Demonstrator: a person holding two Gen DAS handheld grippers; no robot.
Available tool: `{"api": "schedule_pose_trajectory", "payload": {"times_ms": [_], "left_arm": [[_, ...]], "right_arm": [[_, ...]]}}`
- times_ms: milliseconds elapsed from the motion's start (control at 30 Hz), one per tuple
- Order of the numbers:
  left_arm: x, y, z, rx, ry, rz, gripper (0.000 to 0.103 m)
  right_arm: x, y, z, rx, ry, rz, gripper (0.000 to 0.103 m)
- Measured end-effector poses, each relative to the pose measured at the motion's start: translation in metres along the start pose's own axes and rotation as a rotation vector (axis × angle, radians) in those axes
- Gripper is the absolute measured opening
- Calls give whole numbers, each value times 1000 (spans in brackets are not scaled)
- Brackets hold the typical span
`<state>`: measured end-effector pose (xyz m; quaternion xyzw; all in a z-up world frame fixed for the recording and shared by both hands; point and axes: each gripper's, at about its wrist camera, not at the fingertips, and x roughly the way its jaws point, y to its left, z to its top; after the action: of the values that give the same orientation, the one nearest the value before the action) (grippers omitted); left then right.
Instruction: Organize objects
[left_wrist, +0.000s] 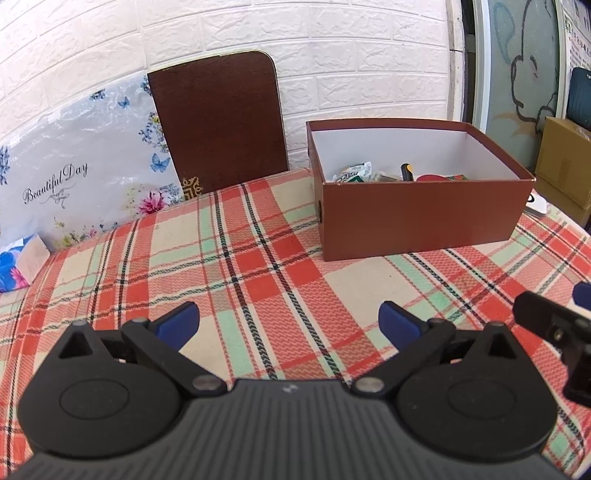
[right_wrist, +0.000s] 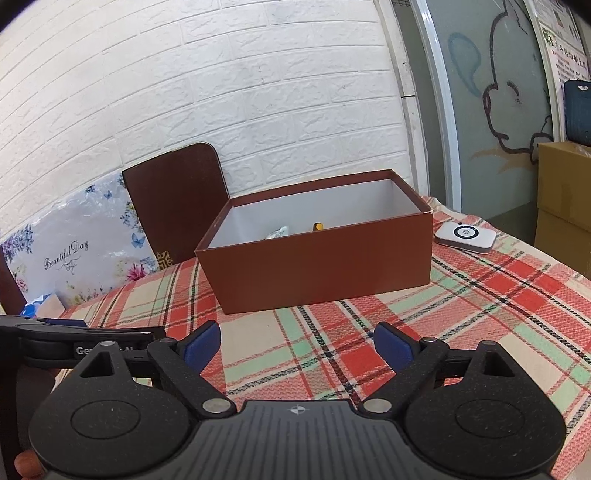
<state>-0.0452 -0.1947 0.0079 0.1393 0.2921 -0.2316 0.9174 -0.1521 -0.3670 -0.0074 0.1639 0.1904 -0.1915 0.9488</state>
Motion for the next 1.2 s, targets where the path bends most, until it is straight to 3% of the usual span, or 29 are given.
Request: {"api": "schedule_pose_trajectory", "payload": {"times_ms": [167, 333, 733, 967, 1200], "left_arm": [[-1, 1, 2, -16, 10, -21, 103], [-3, 1, 4, -12, 11, -18, 103], [-1, -1, 2, -10, 40, -40, 103], [0, -3, 1, 23, 34, 11, 103], [1, 8, 2, -6, 49, 24, 103]], "right_arm": [[0, -8, 26, -46, -78, -43, 96], [9, -22, 35, -9, -26, -18, 96], [24, -24, 11, -11, 107, 16, 96], [22, -19, 8, -22, 115, 25, 96], [23, -20, 7, -12, 129, 10, 96]]}}
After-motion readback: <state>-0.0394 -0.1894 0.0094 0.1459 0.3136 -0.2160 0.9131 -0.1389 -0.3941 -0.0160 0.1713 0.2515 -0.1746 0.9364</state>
